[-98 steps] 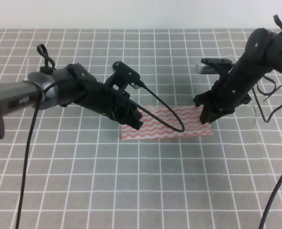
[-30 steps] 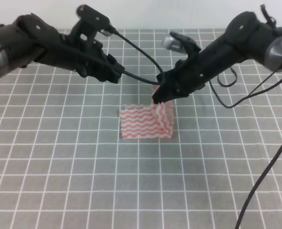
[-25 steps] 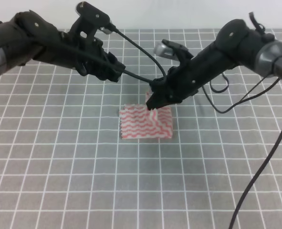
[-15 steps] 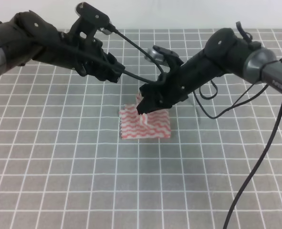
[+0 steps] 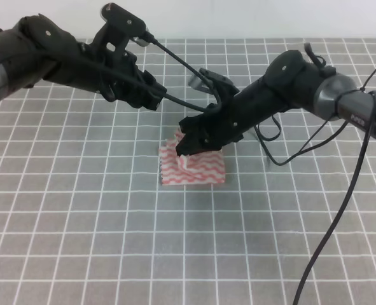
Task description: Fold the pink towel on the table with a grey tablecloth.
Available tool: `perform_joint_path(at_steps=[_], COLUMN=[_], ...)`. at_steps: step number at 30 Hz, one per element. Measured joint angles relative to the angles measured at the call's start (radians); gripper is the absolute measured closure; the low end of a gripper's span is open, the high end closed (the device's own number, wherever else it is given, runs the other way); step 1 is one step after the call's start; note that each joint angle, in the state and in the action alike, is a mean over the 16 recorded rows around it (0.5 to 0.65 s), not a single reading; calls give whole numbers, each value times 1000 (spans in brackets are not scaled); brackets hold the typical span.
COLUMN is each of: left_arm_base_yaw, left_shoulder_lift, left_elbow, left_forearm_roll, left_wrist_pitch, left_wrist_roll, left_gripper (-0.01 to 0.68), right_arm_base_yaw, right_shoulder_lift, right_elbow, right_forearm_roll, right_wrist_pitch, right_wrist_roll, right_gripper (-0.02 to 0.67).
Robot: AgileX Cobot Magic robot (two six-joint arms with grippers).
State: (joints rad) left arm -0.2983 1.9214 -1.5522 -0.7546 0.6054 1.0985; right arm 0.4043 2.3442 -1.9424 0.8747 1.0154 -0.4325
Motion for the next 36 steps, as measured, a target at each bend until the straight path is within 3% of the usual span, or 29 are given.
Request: perform_joint_path(at_steps=[13,26,31,36], left_arm_base_yaw=[0,0,0,0], left_shoulder_lift=[2,-1,-1,-1], left_elbow=[1,0,-1,0], left_forearm_roll=[3,5,12,23], left_wrist_pitch=[0,0,0,0], left_wrist_roll=[1,3,3,2], left_gripper=[424,423,422,423], right_arm_base_yaw=[13,8,-2,-12], right_shoulder_lift=[15,20,17,17], right_elbow=[0,-22,-57,-92], right_forearm_roll=[31,83,48,-34], right_wrist_pitch=[1,58,102,138], right_wrist_roll=[-31,-78,-82,-64], right_gripper=[637,410,439,542])
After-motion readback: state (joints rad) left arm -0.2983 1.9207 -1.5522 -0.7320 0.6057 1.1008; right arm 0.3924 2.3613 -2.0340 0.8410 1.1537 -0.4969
